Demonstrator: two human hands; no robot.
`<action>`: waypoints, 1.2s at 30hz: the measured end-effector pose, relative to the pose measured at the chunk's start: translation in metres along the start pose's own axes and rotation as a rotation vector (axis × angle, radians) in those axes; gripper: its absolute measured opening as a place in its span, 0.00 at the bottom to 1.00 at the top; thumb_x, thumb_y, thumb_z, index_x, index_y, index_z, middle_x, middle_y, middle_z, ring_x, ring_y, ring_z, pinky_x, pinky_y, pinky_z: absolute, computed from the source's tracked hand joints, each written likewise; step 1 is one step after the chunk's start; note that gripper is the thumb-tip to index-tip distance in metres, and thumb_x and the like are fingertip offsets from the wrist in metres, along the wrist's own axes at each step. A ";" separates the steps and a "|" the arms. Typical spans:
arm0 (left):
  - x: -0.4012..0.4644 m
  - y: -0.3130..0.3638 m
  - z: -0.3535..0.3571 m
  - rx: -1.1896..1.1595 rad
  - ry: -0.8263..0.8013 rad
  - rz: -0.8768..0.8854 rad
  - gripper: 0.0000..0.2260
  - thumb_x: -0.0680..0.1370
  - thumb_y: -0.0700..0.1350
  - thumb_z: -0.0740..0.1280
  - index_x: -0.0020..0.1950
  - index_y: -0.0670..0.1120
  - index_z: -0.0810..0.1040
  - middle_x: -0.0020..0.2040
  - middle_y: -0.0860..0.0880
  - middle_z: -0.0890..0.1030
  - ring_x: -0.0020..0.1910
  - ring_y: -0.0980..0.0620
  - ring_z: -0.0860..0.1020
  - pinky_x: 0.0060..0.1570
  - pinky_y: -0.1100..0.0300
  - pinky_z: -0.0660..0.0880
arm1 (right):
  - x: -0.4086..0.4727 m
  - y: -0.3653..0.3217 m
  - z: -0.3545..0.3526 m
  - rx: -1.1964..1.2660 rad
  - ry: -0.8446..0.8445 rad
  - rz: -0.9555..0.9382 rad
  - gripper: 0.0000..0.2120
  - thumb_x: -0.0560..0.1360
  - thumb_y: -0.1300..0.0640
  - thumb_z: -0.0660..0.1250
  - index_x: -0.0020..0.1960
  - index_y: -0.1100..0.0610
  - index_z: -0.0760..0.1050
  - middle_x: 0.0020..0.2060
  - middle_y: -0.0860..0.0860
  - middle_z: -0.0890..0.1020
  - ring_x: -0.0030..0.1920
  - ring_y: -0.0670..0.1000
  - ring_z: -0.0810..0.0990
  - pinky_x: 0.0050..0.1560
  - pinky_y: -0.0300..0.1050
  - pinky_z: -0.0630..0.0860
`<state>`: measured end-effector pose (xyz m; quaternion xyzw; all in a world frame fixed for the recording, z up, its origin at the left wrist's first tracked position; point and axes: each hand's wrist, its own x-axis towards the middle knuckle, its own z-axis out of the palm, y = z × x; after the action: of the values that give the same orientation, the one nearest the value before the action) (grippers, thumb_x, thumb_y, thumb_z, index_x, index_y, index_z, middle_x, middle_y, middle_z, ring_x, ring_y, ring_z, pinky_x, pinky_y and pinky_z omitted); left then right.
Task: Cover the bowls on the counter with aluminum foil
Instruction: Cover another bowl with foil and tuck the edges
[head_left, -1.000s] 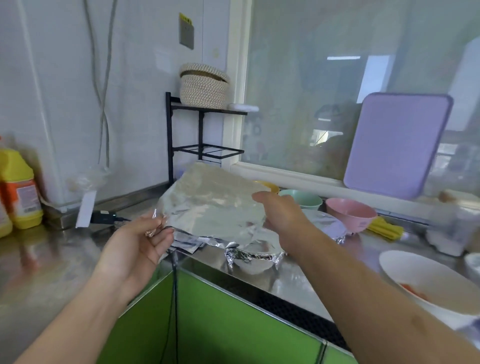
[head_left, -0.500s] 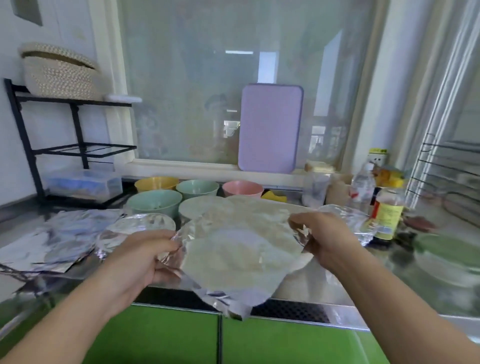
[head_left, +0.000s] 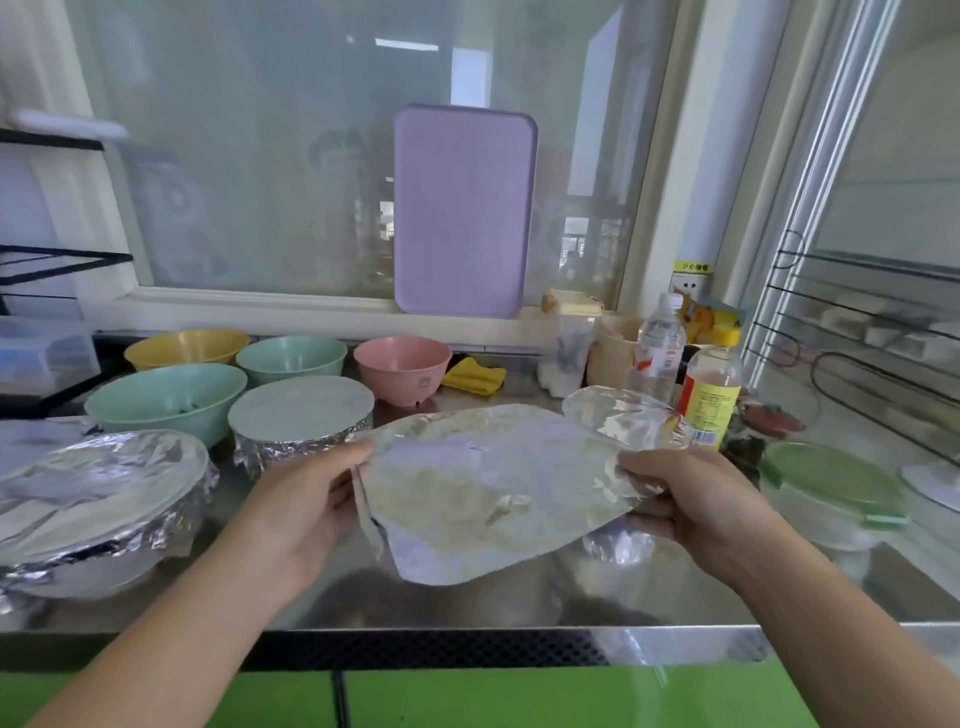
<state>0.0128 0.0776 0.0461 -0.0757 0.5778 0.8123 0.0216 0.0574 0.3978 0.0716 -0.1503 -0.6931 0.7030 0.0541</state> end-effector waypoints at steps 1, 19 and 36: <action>0.002 -0.003 0.001 0.028 -0.009 -0.012 0.10 0.80 0.40 0.70 0.57 0.35 0.84 0.53 0.39 0.87 0.50 0.42 0.85 0.54 0.49 0.80 | 0.002 0.003 -0.001 -0.037 -0.003 0.010 0.06 0.80 0.65 0.69 0.44 0.64 0.80 0.34 0.55 0.85 0.32 0.56 0.87 0.32 0.46 0.83; 0.023 -0.001 0.026 0.394 -0.034 -0.028 0.20 0.77 0.37 0.74 0.25 0.43 0.77 0.25 0.48 0.75 0.20 0.54 0.72 0.21 0.68 0.68 | 0.035 0.009 0.020 -0.013 -0.145 0.081 0.10 0.80 0.59 0.71 0.43 0.65 0.81 0.35 0.61 0.80 0.33 0.56 0.80 0.39 0.49 0.72; 0.004 0.006 0.011 0.595 -0.008 0.058 0.19 0.79 0.45 0.74 0.30 0.39 0.77 0.28 0.43 0.75 0.26 0.49 0.72 0.33 0.60 0.67 | 0.003 0.021 0.013 -0.064 -0.010 0.044 0.24 0.72 0.53 0.75 0.58 0.72 0.78 0.53 0.71 0.84 0.52 0.77 0.82 0.52 0.66 0.78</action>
<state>0.0072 0.0862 0.0545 -0.0465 0.7924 0.6079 0.0217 0.0531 0.3858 0.0507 -0.1635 -0.7120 0.6822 0.0301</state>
